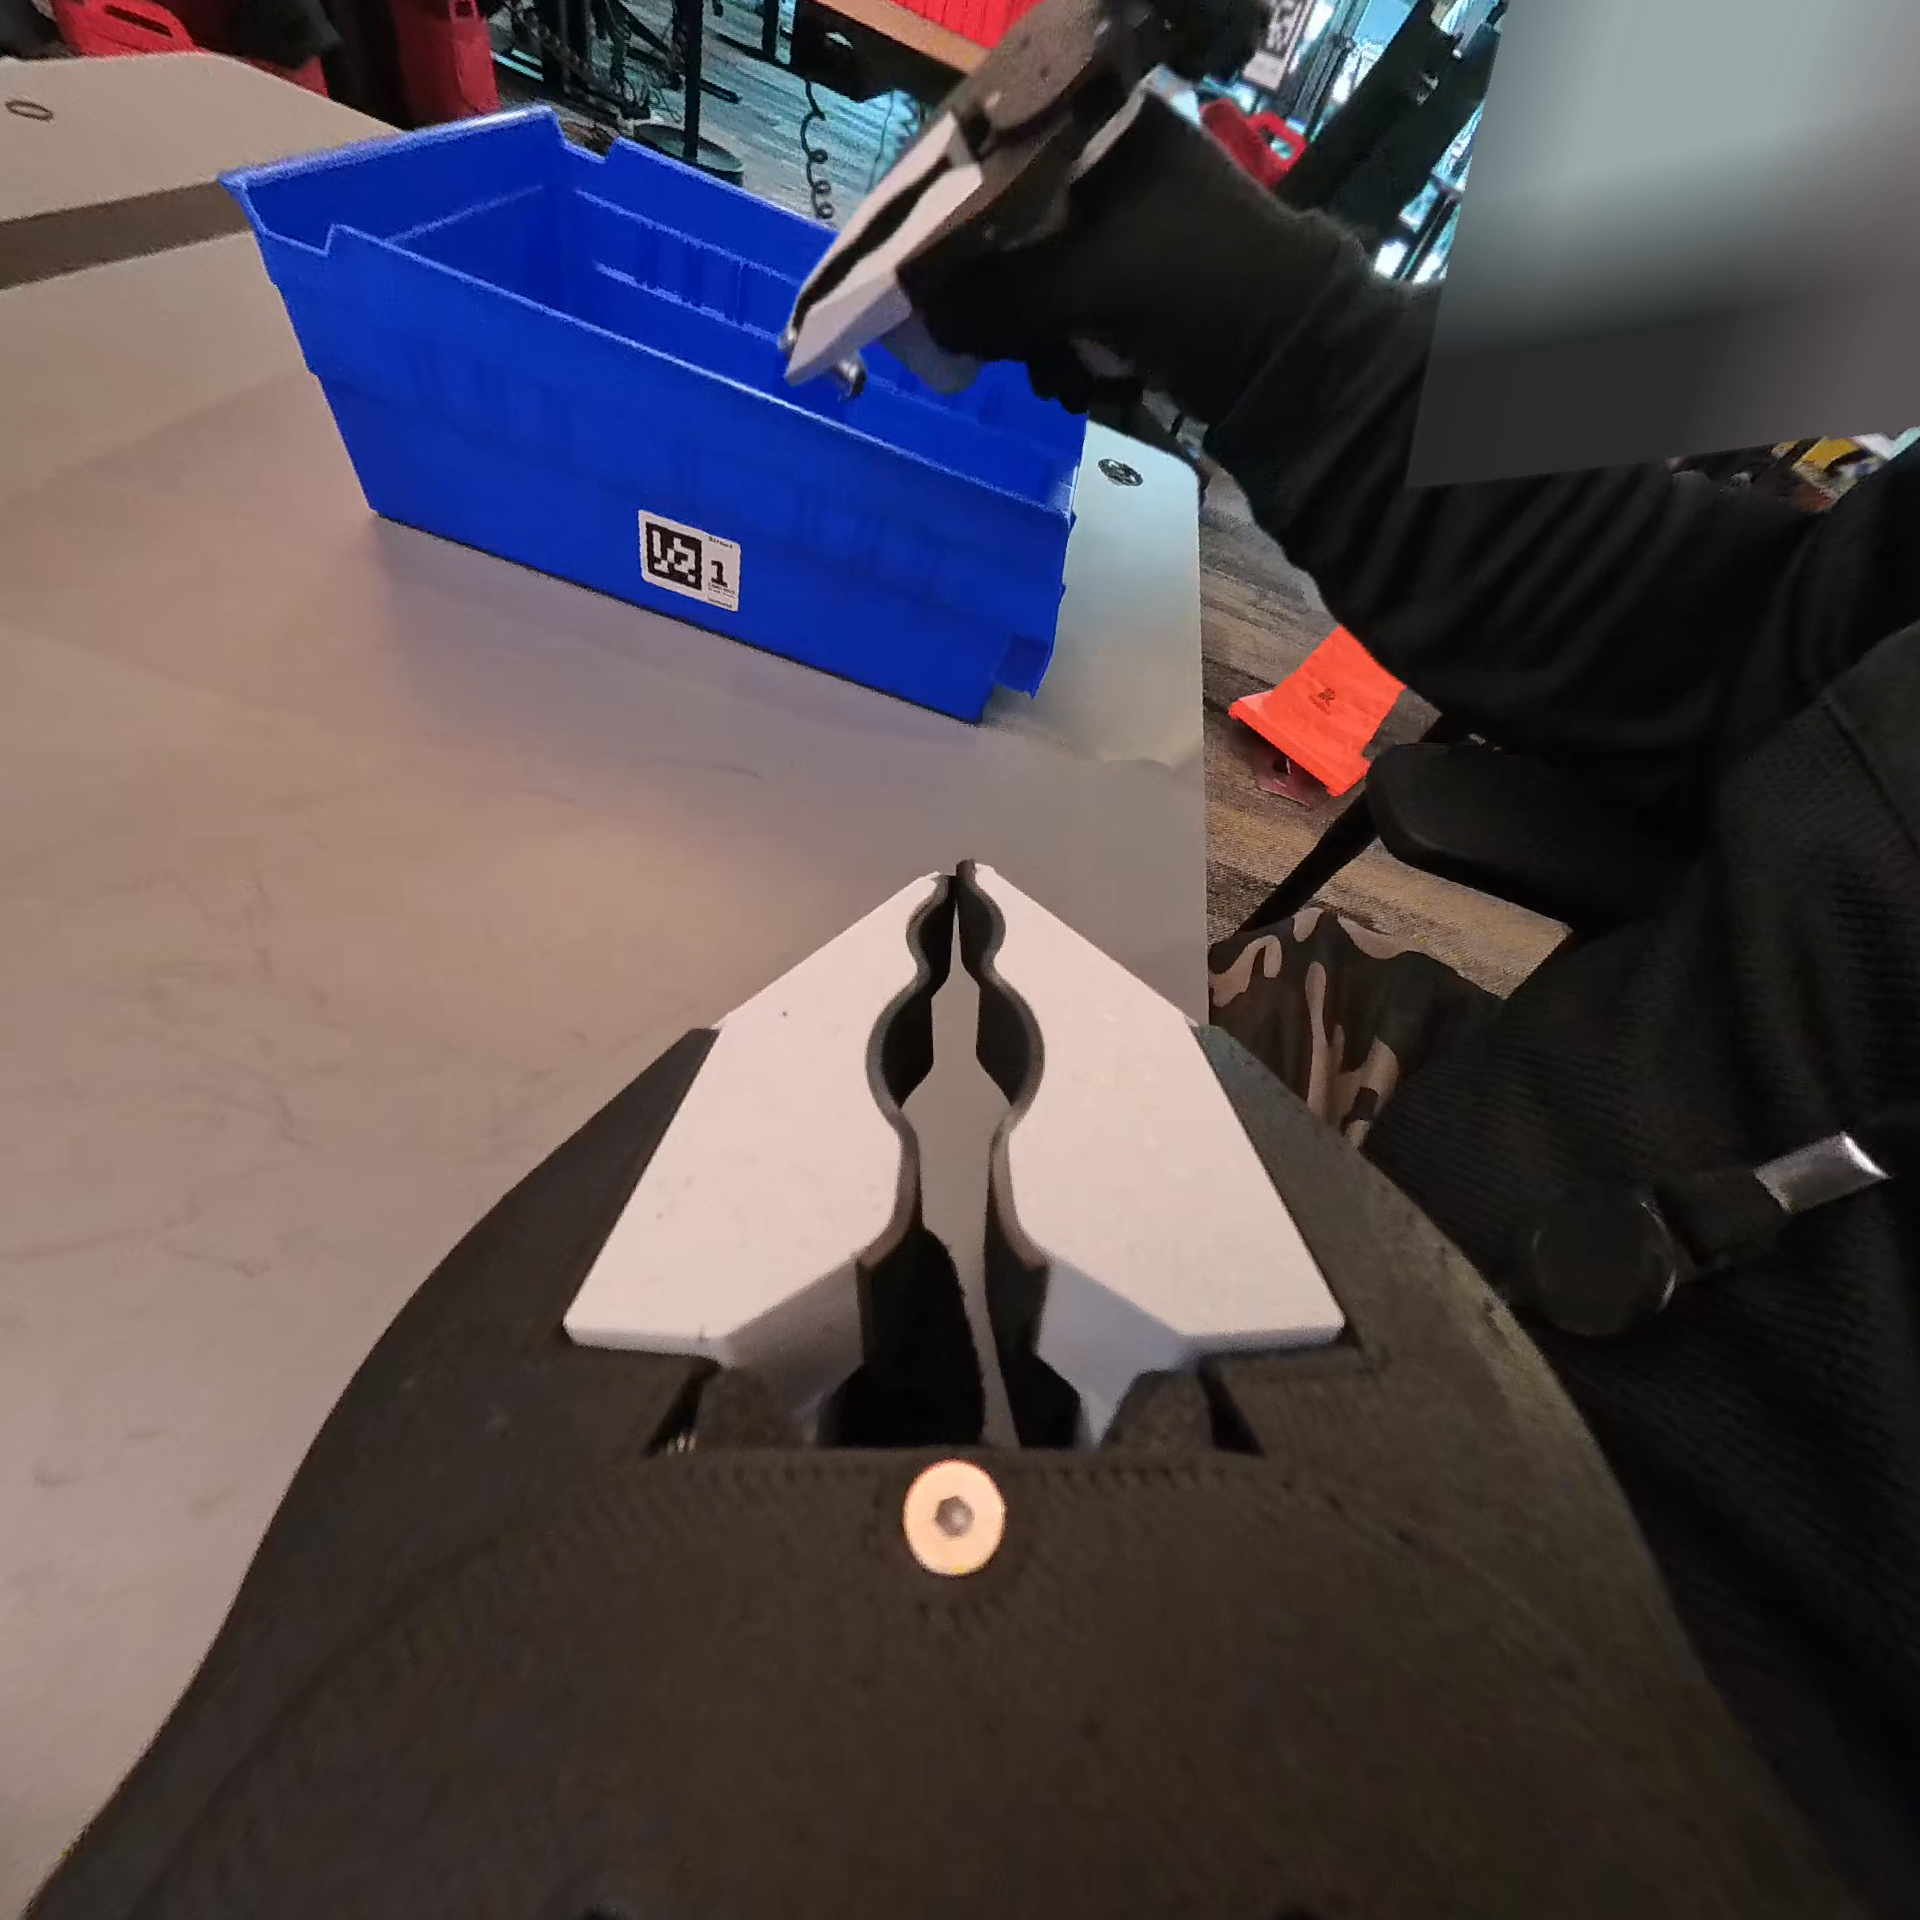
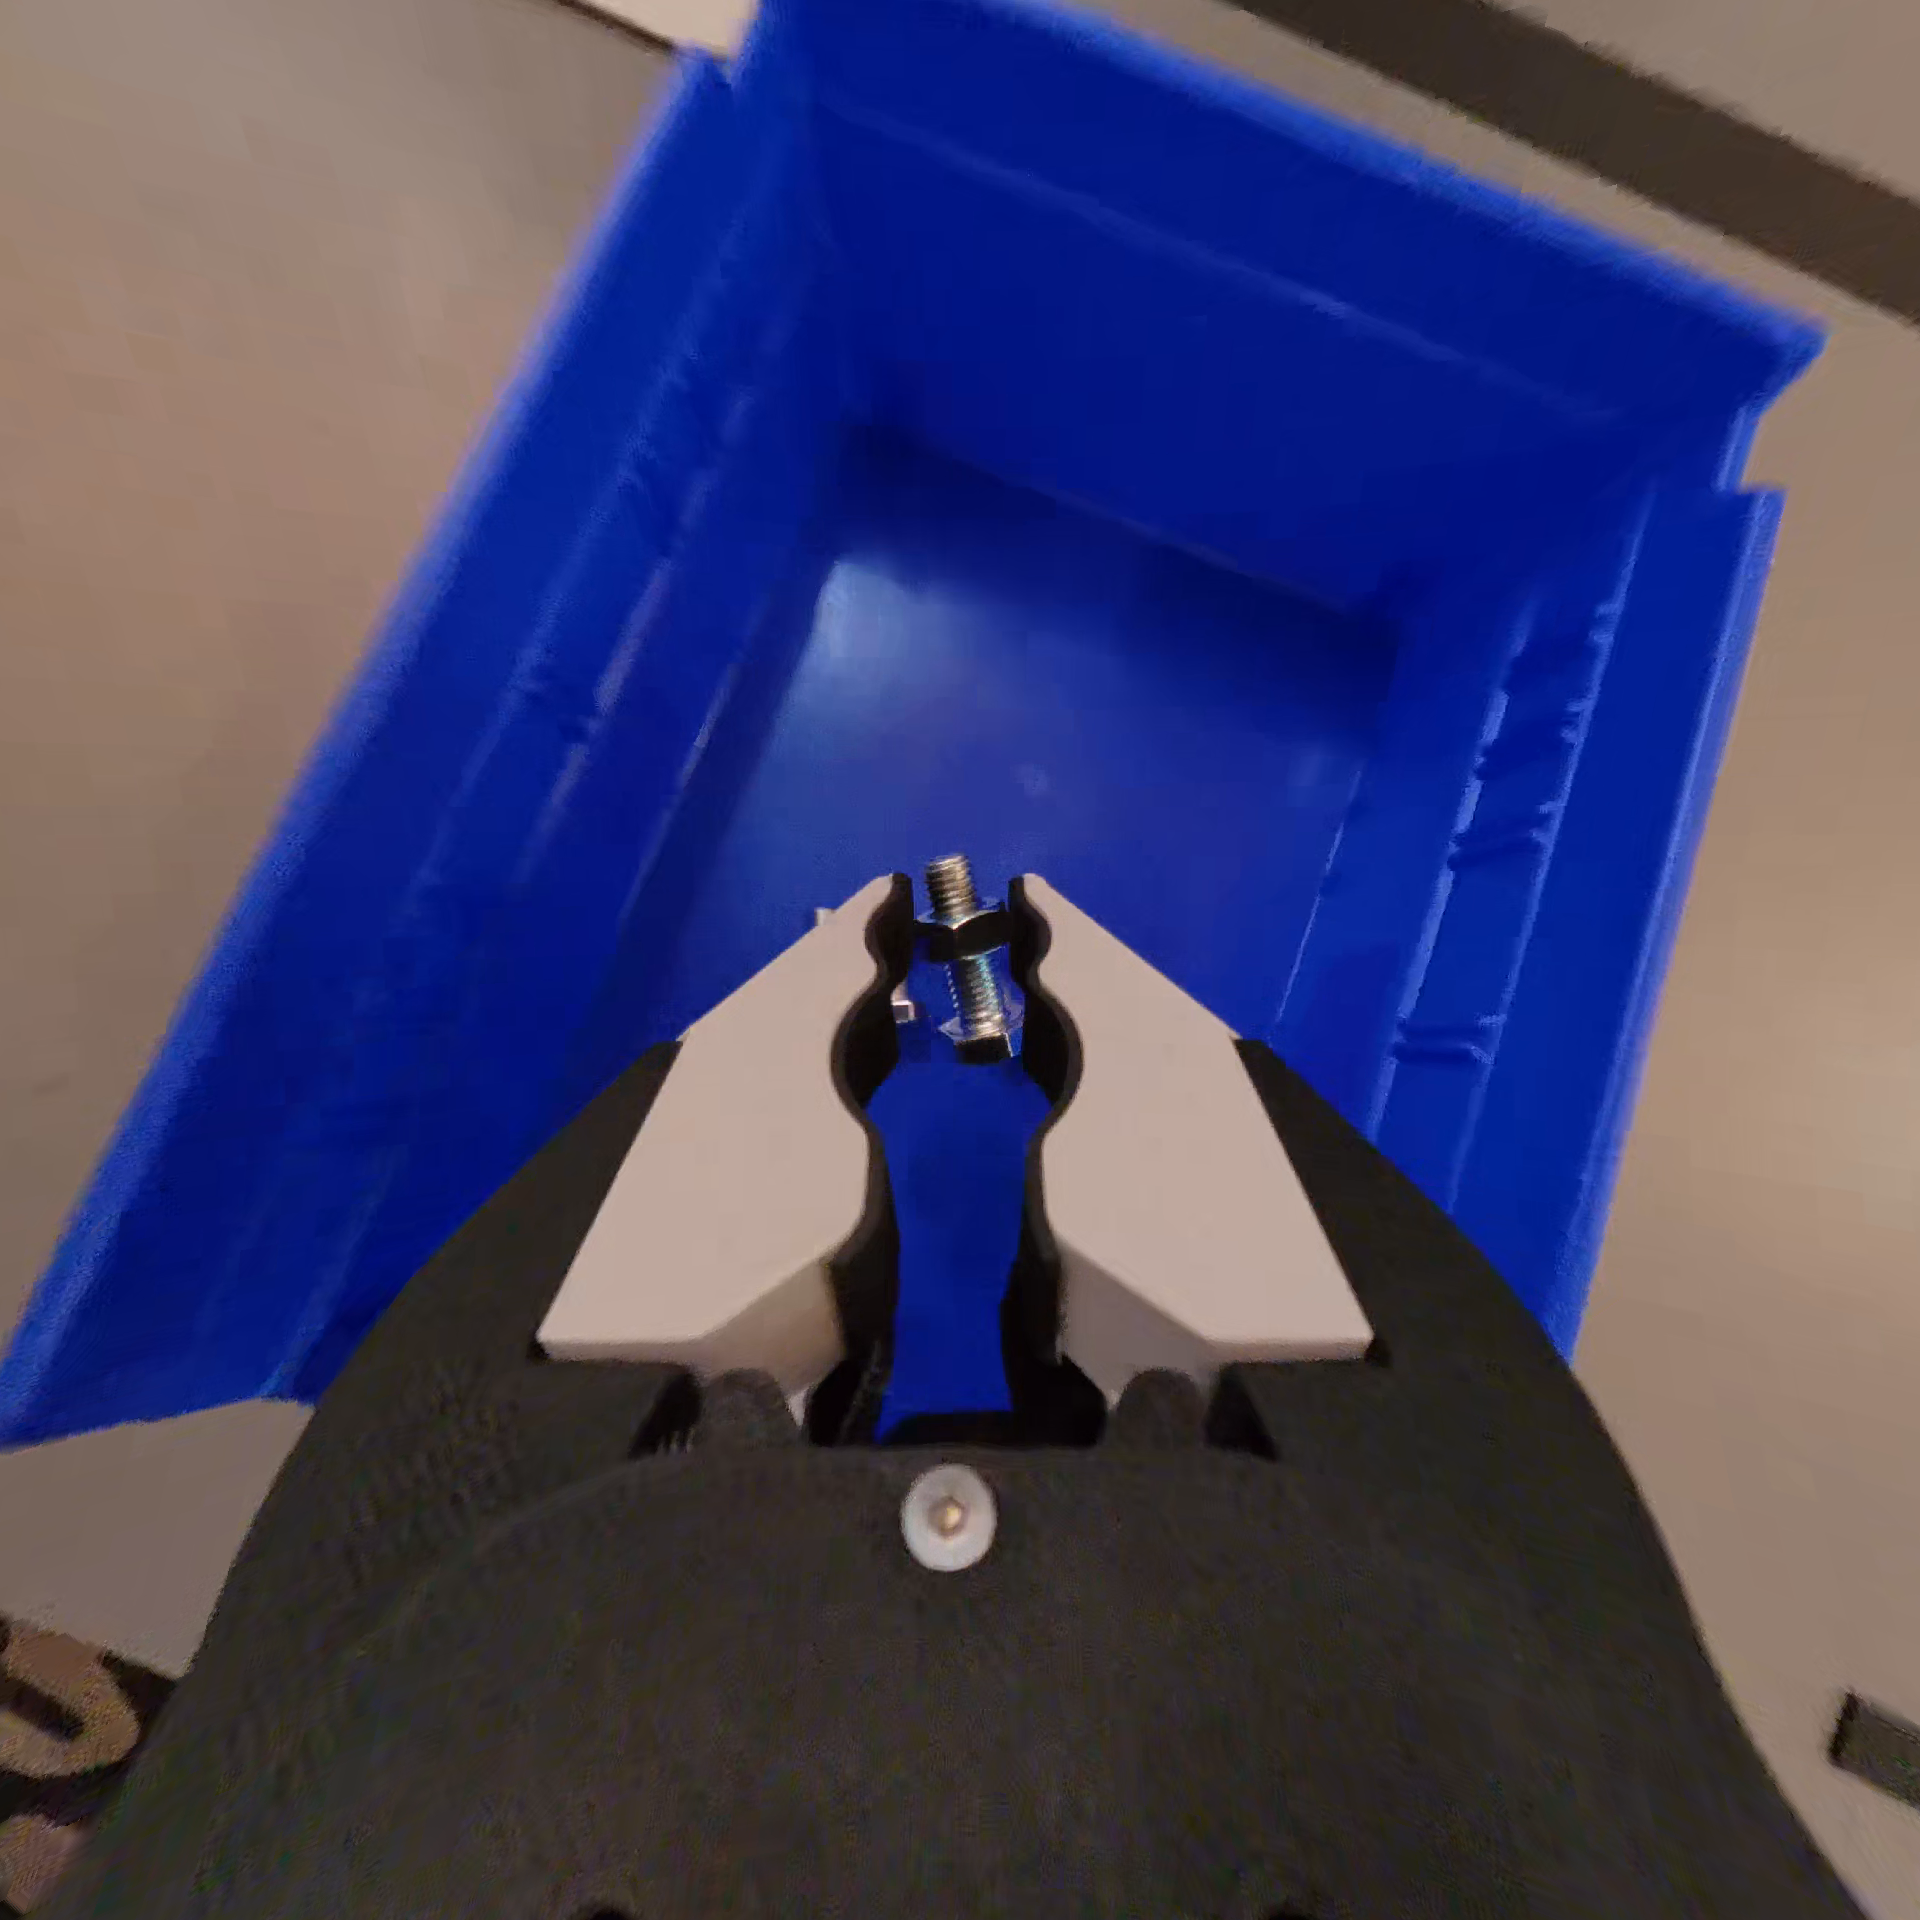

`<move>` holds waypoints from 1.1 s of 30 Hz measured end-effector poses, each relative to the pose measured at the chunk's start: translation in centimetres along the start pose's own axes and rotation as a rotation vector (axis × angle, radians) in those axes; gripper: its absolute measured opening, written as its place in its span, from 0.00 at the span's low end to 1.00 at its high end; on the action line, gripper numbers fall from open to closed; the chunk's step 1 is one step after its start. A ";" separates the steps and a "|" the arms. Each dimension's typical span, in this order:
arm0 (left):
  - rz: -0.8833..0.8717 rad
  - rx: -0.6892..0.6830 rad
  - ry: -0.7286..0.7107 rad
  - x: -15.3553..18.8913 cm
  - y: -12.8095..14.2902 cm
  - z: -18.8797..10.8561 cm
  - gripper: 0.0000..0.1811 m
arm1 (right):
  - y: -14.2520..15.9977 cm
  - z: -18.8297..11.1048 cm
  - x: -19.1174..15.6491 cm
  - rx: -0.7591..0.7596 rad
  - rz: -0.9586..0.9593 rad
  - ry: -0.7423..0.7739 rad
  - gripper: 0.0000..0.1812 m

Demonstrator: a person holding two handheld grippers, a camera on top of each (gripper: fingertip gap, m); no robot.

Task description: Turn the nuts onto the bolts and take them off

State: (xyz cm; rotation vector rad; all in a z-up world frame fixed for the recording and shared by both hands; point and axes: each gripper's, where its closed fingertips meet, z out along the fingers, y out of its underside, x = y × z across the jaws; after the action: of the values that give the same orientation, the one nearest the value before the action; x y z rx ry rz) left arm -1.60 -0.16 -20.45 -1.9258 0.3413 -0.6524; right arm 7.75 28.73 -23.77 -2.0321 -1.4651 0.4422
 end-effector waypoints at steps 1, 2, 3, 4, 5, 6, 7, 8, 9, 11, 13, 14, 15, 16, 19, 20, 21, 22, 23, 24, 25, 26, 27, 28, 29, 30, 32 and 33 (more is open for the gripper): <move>0.003 -0.004 -0.001 0.0 0.1 0.1 0.00 | 0.6 0.6 0.4 -0.026 -0.001 0.024 0.09; 0.005 -0.006 -0.001 0.1 0.1 0.1 0.00 | 1.4 1.2 0.8 -0.060 -0.015 0.056 0.09; 0.007 -0.009 0.000 0.1 0.1 0.2 0.00 | 2.0 1.8 1.3 -0.094 -0.033 0.090 0.09; 0.009 -0.012 0.001 0.2 0.2 0.2 0.00 | 2.5 2.3 1.6 -0.120 -0.047 0.110 0.09; 0.013 -0.015 0.001 0.2 0.2 0.3 0.00 | 2.9 2.7 1.7 -0.138 -0.056 0.121 0.07; 0.018 -0.017 0.001 0.3 0.2 0.3 0.00 | 3.1 3.0 1.8 -0.145 -0.068 0.130 0.07; 0.022 -0.015 0.002 0.4 0.1 0.2 0.00 | 3.2 3.1 2.0 -0.145 -0.073 0.143 0.11; 0.024 -0.008 0.005 0.5 -0.1 0.2 0.01 | 3.2 3.2 2.2 -0.149 -0.073 0.148 0.14; 0.025 0.007 0.017 0.8 -0.6 0.0 0.02 | 3.0 3.0 2.1 -0.145 -0.075 0.144 0.15; 0.038 0.057 0.042 1.6 -2.3 -0.8 0.03 | 2.0 1.9 2.2 -0.096 -0.072 0.139 0.16; 0.066 0.088 0.037 2.0 -3.9 -1.8 0.07 | 0.6 0.2 2.6 -0.028 -0.069 0.150 0.18; 0.085 0.100 0.021 2.0 -4.7 -2.4 0.09 | 0.0 -0.8 3.1 0.001 -0.069 0.176 0.20; 0.110 0.112 -0.006 1.8 -5.5 -3.2 0.09 | -0.4 -1.8 3.9 0.022 -0.068 0.209 0.22; 0.138 0.121 -0.042 1.5 -6.3 -4.1 0.10 | -0.7 -2.8 4.7 0.037 -0.068 0.240 0.24; 0.218 0.099 -0.200 -0.9 -7.9 -7.6 0.13 | -1.0 -5.5 7.1 0.087 -0.051 0.319 0.32; 0.240 0.074 -0.268 -2.2 -8.1 -9.0 0.14 | -0.7 -6.0 7.9 0.097 -0.033 0.333 0.35; 0.248 0.048 -0.337 -3.7 -8.2 -10.6 0.15 | -0.2 -6.4 8.7 0.100 -0.014 0.348 0.38; 0.246 0.025 -0.411 -5.3 -8.1 -12.3 0.17 | 0.3 -6.7 9.4 0.100 -0.002 0.357 0.39; 0.240 0.009 -0.487 -6.9 -8.1 -14.3 0.19 | 0.9 -6.7 9.9 0.099 0.003 0.357 0.39; 0.228 -0.006 -0.555 -8.3 -7.9 -16.2 0.20 | 1.6 -6.6 10.3 0.089 0.004 0.354 0.40; 0.210 -0.027 -0.627 -9.8 -7.6 -18.2 0.22 | 2.4 -6.2 10.6 0.072 0.004 0.346 0.41; 0.187 -0.055 -0.701 -11.3 -7.0 -20.2 0.25 | 3.2 -5.7 10.6 0.052 0.000 0.329 0.40; 0.166 -0.089 -0.771 -12.8 -6.2 -22.1 0.28 | 4.0 -5.1 10.5 0.032 -0.002 0.299 0.38; 0.146 -0.129 -0.838 -14.2 -5.2 -23.9 0.30 | 4.7 -4.4 10.2 0.016 0.003 0.267 0.37; 0.123 -0.168 -0.907 -15.5 -4.0 -25.8 0.31 | 5.2 -3.8 9.9 0.005 0.011 0.236 0.36; 0.102 -0.201 -0.962 -16.6 -2.9 -27.4 0.35 | 5.6 -3.2 9.5 0.001 0.016 0.206 0.34; 0.046 -0.292 -1.041 -18.5 -0.1 -30.1 0.36 | 5.9 -2.1 8.6 0.005 0.027 0.147 0.31; 0.020 -0.341 -1.081 -19.3 1.4 -31.4 0.38 | 6.2 -1.8 8.5 -0.004 0.036 0.131 0.27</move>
State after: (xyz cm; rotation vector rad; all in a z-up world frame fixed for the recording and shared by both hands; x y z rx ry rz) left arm -35.45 -14.39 -17.09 -2.2901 -0.2350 0.5333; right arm 16.20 34.84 -25.71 -2.0532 -1.3537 0.3148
